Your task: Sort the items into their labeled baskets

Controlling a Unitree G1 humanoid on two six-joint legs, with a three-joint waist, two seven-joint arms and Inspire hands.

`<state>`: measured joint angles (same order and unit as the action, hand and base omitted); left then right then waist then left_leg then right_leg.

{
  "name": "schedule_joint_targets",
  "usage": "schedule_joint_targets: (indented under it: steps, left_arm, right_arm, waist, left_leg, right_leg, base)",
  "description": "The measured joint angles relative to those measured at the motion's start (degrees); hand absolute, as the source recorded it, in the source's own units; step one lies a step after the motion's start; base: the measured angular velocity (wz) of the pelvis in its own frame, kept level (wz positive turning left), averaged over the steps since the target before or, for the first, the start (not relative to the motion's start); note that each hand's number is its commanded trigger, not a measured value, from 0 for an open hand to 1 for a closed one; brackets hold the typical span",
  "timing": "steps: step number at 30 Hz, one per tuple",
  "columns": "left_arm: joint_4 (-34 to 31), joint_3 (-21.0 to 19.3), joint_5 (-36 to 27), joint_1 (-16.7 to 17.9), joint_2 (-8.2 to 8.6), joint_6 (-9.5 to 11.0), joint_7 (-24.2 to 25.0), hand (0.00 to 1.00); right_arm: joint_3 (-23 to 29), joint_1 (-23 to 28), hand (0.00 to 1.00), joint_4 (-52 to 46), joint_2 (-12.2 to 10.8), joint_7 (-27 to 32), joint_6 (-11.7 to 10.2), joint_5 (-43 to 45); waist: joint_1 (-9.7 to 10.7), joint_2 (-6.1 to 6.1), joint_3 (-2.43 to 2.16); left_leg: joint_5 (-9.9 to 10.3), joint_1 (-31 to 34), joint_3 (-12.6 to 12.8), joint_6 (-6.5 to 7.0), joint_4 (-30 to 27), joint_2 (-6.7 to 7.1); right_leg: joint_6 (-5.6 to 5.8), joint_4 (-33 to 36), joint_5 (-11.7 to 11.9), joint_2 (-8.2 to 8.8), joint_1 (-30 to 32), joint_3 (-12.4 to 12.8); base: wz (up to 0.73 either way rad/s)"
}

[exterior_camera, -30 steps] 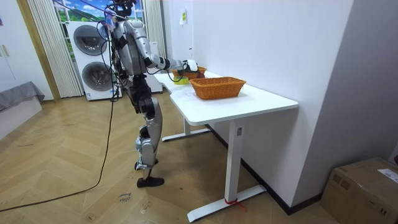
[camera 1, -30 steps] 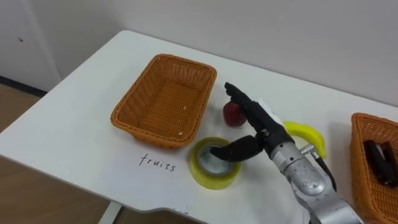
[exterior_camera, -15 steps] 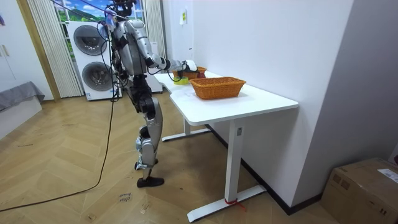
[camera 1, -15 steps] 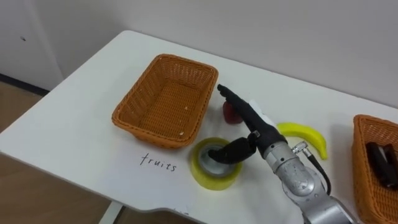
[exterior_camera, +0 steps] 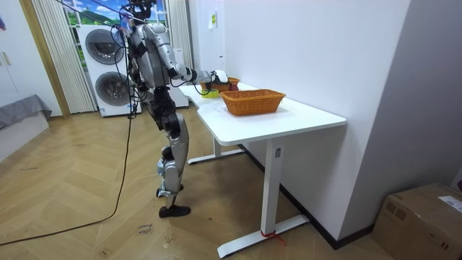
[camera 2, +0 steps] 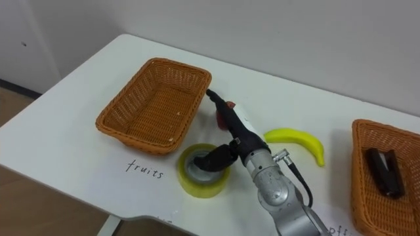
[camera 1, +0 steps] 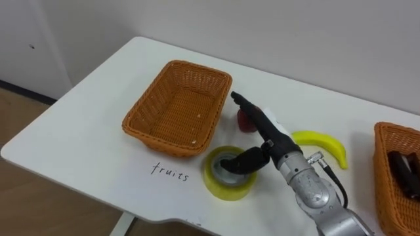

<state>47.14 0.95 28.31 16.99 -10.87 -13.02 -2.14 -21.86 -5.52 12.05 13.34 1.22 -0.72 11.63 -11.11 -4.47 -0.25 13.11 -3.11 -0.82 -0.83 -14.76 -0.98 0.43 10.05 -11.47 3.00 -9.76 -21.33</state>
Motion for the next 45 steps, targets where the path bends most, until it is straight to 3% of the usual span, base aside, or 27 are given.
schedule_joint_targets:
  steps: [13, 20, 25, 30, 45]
  left_arm:
    - [0.1, 0.4, 0.1, 0.2, 0.07, 0.8, 0.3, 0.0]
    - [0.8, 0.2, 0.1, 0.2, -0.25, 1.8, 0.8, 0.0]
    - [1.3, -0.3, 0.1, -0.1, -0.85, 2.9, 0.7, 0.0]
    - [1.5, -0.8, 0.1, -0.2, -1.52, 3.7, 0.5, 0.0]
    - [1.6, -1.0, -0.6, -0.2, -1.52, 3.8, 1.7, 0.0]
  right_arm:
    - [0.1, 0.1, 0.0, -3.4, 0.6, -2.7, 0.8, 0.3]
    - [0.4, 3.8, 0.0, -10.5, 2.6, -9.6, 2.8, 2.1]
    - [1.6, 5.1, 0.0, -11.1, 2.8, -14.2, 4.4, 2.0]
    - [3.5, 5.1, 0.0, -11.2, 3.0, -17.5, 4.5, 2.0]
    - [6.5, 7.0, 0.0, -10.9, 3.1, -23.7, 5.1, 2.4]
  waist:
    - [1.2, -0.31, -0.16]
    - [1.4, -0.51, -0.15]
    - [1.7, -1.11, -0.02]
    - [1.8, -1.95, 0.13]
    - [1.7, -2.34, 0.2]
  left_leg:
    - [-0.1, 1.4, 0.3, 0.1, 0.0, -0.06]
    - [-0.1, 1.5, 0.7, 0.1, 0.0, -0.18]
    - [-0.1, 1.7, 0.7, 0.1, 0.0, -0.22]
    - [-0.1, 2.5, 0.7, 0.12, -0.1, -0.18]
    - [0.0, 2.9, 0.6, 0.18, -0.8, -0.19]
  right_leg:
    - [-0.01, 0.5, 0.0, -0.04, 1.9, 0.7]
    - [-0.02, 0.7, 0.0, -0.13, 2.3, 1.6]
    - [-0.02, 1.3, 0.0, -0.06, 2.8, 1.5]
    - [-0.02, 1.6, 0.0, 0.05, 3.7, 1.4]
    - [-0.02, 1.8, 0.0, 0.04, 3.8, 1.6]
  base:
    - [0.0]
    - [-0.04]
    - [-0.01]
    - [0.0]
    - [0.0]
